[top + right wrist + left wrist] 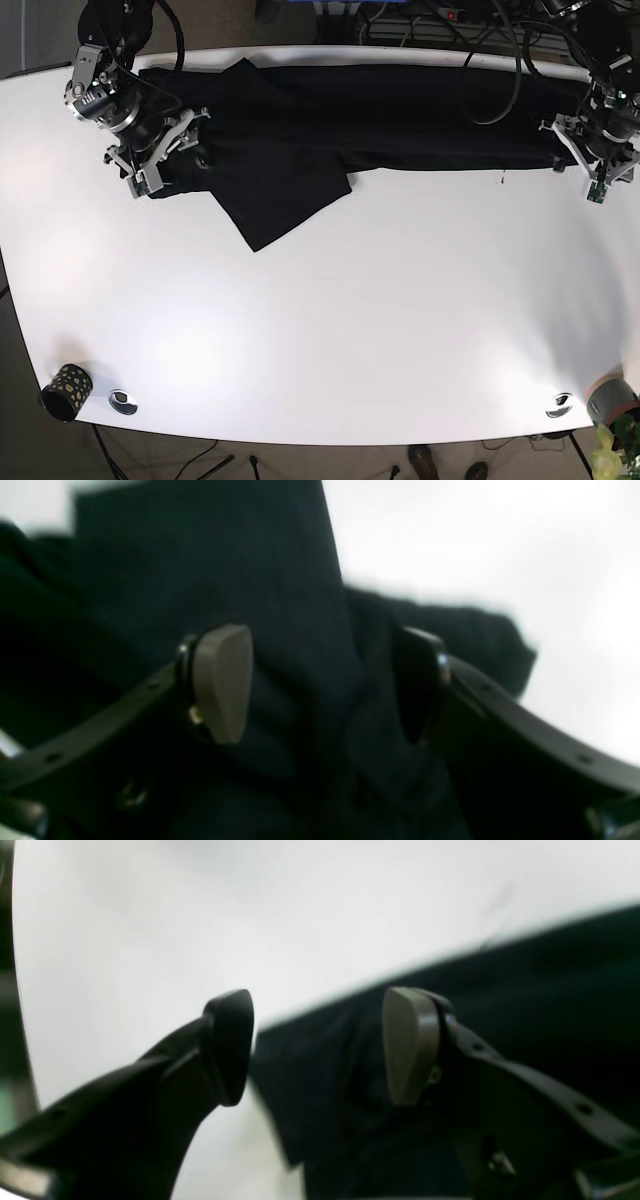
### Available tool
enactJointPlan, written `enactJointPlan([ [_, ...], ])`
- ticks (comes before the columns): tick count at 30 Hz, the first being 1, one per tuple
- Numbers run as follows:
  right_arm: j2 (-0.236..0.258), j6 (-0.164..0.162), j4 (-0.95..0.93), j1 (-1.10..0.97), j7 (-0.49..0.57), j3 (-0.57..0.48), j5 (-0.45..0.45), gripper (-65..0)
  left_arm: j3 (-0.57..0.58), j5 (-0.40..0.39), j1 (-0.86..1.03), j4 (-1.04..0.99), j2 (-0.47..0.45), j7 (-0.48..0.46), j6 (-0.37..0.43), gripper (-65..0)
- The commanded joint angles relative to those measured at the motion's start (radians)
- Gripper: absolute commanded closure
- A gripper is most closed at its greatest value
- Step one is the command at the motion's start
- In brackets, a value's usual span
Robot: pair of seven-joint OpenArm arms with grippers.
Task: Fold the T-shirt properly
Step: 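Fold the held shirt layer with both grippers toward the collar edge, then pull the right gripper's shirt end along the strip toward the collar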
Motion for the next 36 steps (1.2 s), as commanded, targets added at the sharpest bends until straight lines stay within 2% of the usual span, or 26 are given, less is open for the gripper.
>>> enactJointPlan([
  [1, 0.006, 0.000, 0.013, 0.041, 0.019, -0.016, 0.025, -42.8, -0.006, -0.051, -0.005, 0.030, -0.025, 0.048, 0.006, -37.2],
  [5, 0.006, -0.006, -0.045, 0.128, 0.019, -0.099, 0.016, -42.3, 0.001, -0.109, -0.043, 0.033, -0.022, 0.166, 0.006, -37.2],
  [9, 0.006, -0.006, -0.140, 0.202, 0.019, -0.134, 0.014, -42.3, -0.001, -0.112, -0.061, 0.028, 0.004, 0.212, 0.006, -37.2],
  [11, 0.006, -0.006, -0.189, 0.237, 0.019, -0.145, 0.014, -42.3, -0.001, -0.109, -0.061, 0.028, 0.010, 0.214, 0.006, -37.2],
  [15, 0.012, -0.006, -0.313, 0.312, 0.019, -0.153, 0.013, -42.3, -0.006, -0.052, -0.052, 0.016, 0.006, 0.212, 0.006, -37.2],
  [22, 0.015, -0.004, -0.501, 0.406, 0.020, -0.185, 0.013, -42.3, -0.006, -0.043, -0.051, -0.148, -0.097, 0.209, 0.006, -37.2],
  [29, 0.003, -0.008, -0.518, 0.415, 0.020, -0.262, 0.013, -42.3, -0.003, -0.043, -0.049, -0.263, -0.132, 0.145, 0.006, -37.2],
  [36, -0.026, -0.008, -0.518, 0.414, 0.022, -0.295, 0.011, -42.2, 0.001, -0.043, -0.054, -0.263, -0.128, 0.143, 0.006, -37.2],
])
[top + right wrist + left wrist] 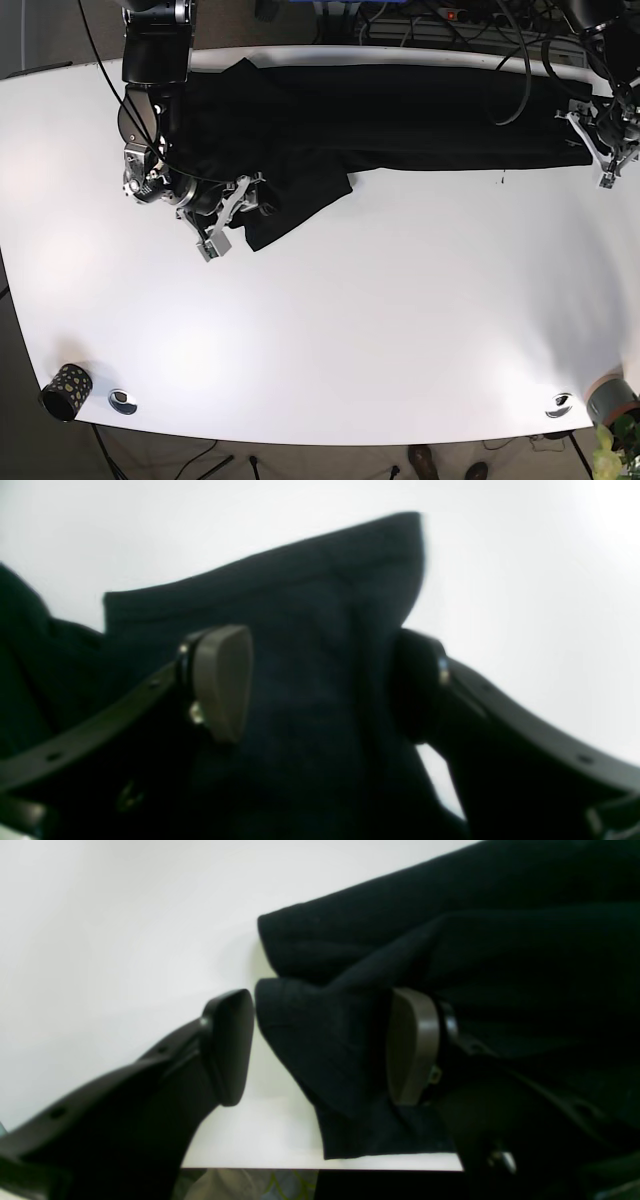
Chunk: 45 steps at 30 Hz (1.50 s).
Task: Fold the T-shirt properly
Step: 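Pull the right gripper's shirt end along the strip toward the collar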
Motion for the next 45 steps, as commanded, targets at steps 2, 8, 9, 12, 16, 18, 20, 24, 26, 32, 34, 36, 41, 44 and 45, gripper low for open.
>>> enactJointPlan([
  [2, 0.003, 0.002, 0.012, 0.020, 0.017, -0.024, 0.015, -42.2, -0.006, -0.005, -0.010, 0.012, -0.018, -0.010, 0.002, -37.2],
  [8, 0.006, 0.002, 0.010, 0.020, 0.082, -0.027, 0.015, -42.2, -0.004, -0.005, -0.012, 0.007, -0.012, -0.011, 0.002, -37.2],
  [9, 0.008, 0.002, 0.005, 0.021, 0.091, -0.027, 0.015, -42.2, -0.004, -0.005, -0.012, 0.007, -0.006, -0.011, 0.002, -37.2],
  [12, 0.008, 0.002, -0.042, 0.033, 0.108, -0.027, 0.015, -37.1, -0.004, 0.000, -0.012, 0.007, 0.003, -0.011, 0.002, -37.2],
  [16, 0.008, 0.004, -0.117, 0.066, 0.108, -0.027, 0.015, -12.8, -0.004, 0.000, -0.010, 0.007, 0.005, -0.011, 0.002, -37.2],
  [18, 0.008, 0.007, -0.134, 0.075, 0.108, -0.030, 0.015, 0.0, -0.004, 0.000, -0.010, 0.007, 0.005, -0.013, 0.002, -37.2],
  [20, 0.008, 0.010, -0.130, 0.070, 0.108, -0.030, 0.015, 0.0, -0.006, -0.002, -0.010, 0.005, 0.005, -0.016, 0.002, -37.2],
  [24, 0.008, 0.012, -0.022, 0.038, 0.103, -0.026, 0.023, 0.0, -0.006, -0.003, -0.012, -0.010, 0.014, -0.057, 0.002, -37.2],
  [26, 0.008, 0.007, 0.062, 0.012, 0.098, -0.021, 0.026, 0.0, -0.007, 0.000, -0.012, -0.016, 0.031, -0.079, 0.002, -37.2],
  [32, 0.005, 0.005, 0.329, -0.088, -0.038, 0.042, 0.028, 0.0, -0.006, 0.001, -0.013, -0.016, 0.036, -0.089, 0.002, -37.2],
  [34, 0.002, 0.010, 0.404, -0.120, -0.089, 0.083, 0.028, 0.0, -0.006, 0.001, -0.013, -0.016, 0.036, -0.091, 0.002, -37.2],
  [36, 0.002, 0.012, 0.483, -0.155, -0.127, 0.115, 0.029, 0.0, -0.006, 0.001, -0.013, -0.016, 0.036, -0.091, 0.002, -37.2],
  [41, 0.002, 0.012, 0.613, -0.244, -0.141, 0.189, 0.029, 0.0, -0.004, 0.000, -0.013, -0.059, 0.028, -0.091, 0.002, -37.2],
  [44, 0.005, 0.012, 0.619, -0.280, -0.141, 0.240, 0.029, 0.0, -0.004, 0.000, -0.013, -0.077, 0.025, -0.092, 0.002, -37.2],
  [45, 0.005, 0.012, 0.618, -0.290, -0.141, 0.266, 0.029, 0.0, -0.004, 0.000, -0.013, -0.079, 0.025, -0.092, 0.002, -37.2],
])
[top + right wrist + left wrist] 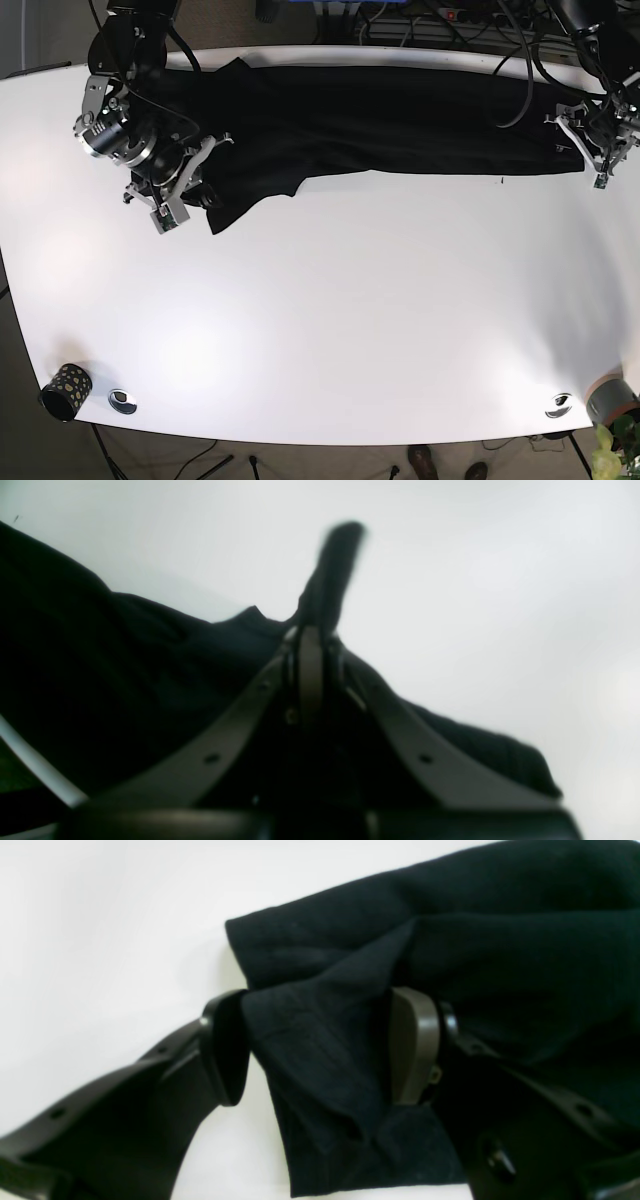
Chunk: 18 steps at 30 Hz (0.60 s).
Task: Fold the T-shirt properly
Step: 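Pull the right gripper's shirt end along the strip toward the collar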
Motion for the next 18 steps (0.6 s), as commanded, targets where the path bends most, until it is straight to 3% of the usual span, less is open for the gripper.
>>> enactJointPlan([
  [1, 0.013, 0.001, 0.016, -0.009, 0.016, 0.051, 0.003, 0.0, -0.001, 0.026, 0.000, 0.000, -0.011, 0.007, -0.001, -37.2],
  [10, 0.011, -0.007, 0.014, -0.083, 0.016, 0.125, -0.005, 0.0, -0.001, 0.026, 0.000, 0.000, -0.011, 0.007, -0.001, -37.2],
  [14, 0.010, -0.007, 0.014, -0.118, 0.016, 0.172, 0.003, -9.8, -0.001, 0.026, -0.001, 0.000, -0.010, 0.007, -0.001, -37.2],
  [18, 0.008, -0.007, 0.014, -0.138, 0.016, 0.215, 0.003, -9.4, -0.004, 0.027, -0.023, -0.001, -0.010, 0.007, -0.001, -37.2],
])
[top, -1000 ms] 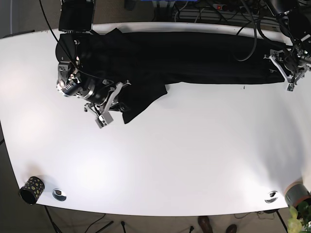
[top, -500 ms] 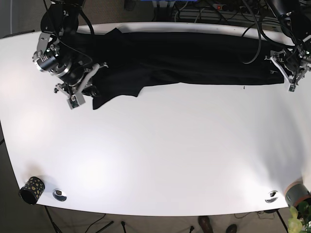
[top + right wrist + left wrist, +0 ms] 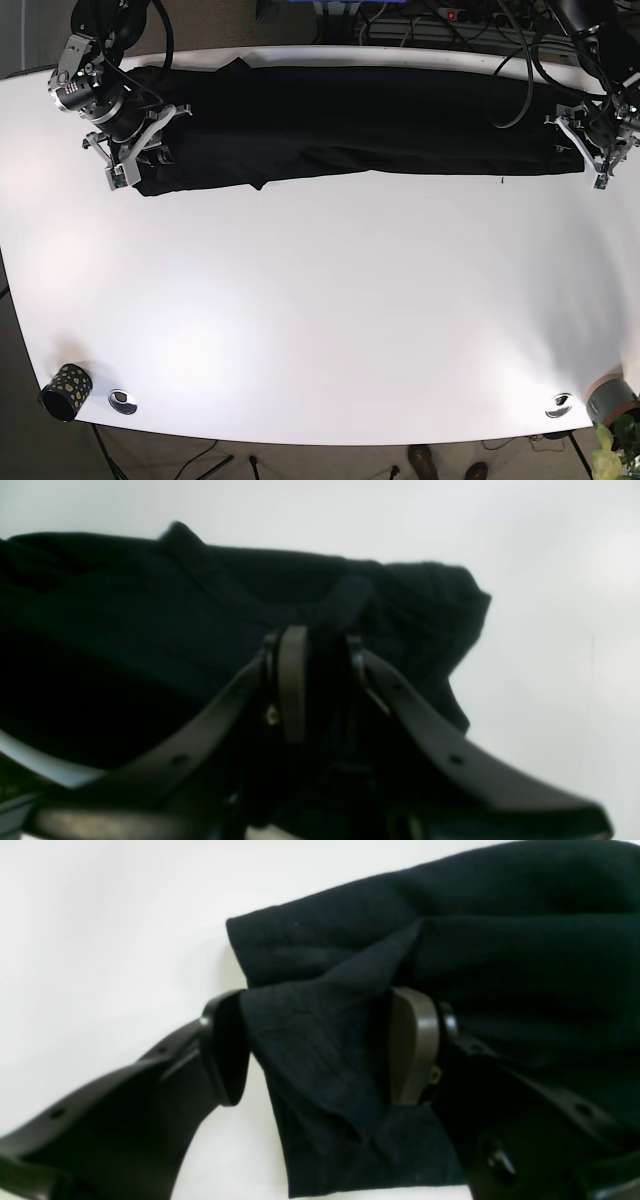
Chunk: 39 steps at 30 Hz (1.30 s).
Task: Fold the T-shirt properly
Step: 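Pull the right gripper's shirt end along the strip toward the collar, then lay the shirt strip flat and release with both grippers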
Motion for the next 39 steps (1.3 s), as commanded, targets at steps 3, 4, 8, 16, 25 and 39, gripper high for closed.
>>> enactJointPlan([
  [3, 0.010, 0.001, 0.018, -0.013, 0.021, 0.041, 0.006, -7.8, -0.005, 0.023, -0.013, 0.003, -0.012, 0.008, -0.001, -37.2],
  [4, 0.010, 0.001, 0.018, -0.019, 0.021, 0.045, 0.008, -7.9, -0.005, 0.023, -0.013, 0.003, -0.012, 0.008, -0.001, -37.2],
  [8, 0.010, 0.001, 0.016, -0.025, 0.018, 0.053, -0.001, -14.7, -0.005, 0.022, -0.015, 0.006, -0.013, 0.008, -0.001, -37.2],
  [16, 0.012, 0.009, 0.016, -0.045, 0.017, 0.084, 0.048, -34.2, -0.017, 0.017, -0.047, 0.069, -0.004, 0.009, -0.001, -37.2],
  [25, 0.018, 0.001, 0.015, -0.030, 0.017, -0.027, 0.203, -34.2, -0.052, 0.019, -0.084, 0.173, 0.030, 0.016, -0.001, -37.2],
  [39, 0.018, 0.007, -0.099, -0.083, 0.017, -0.182, 0.091, -34.2, 0.009, 0.025, -0.005, 0.130, 0.031, 0.025, -0.001, -37.2],
])
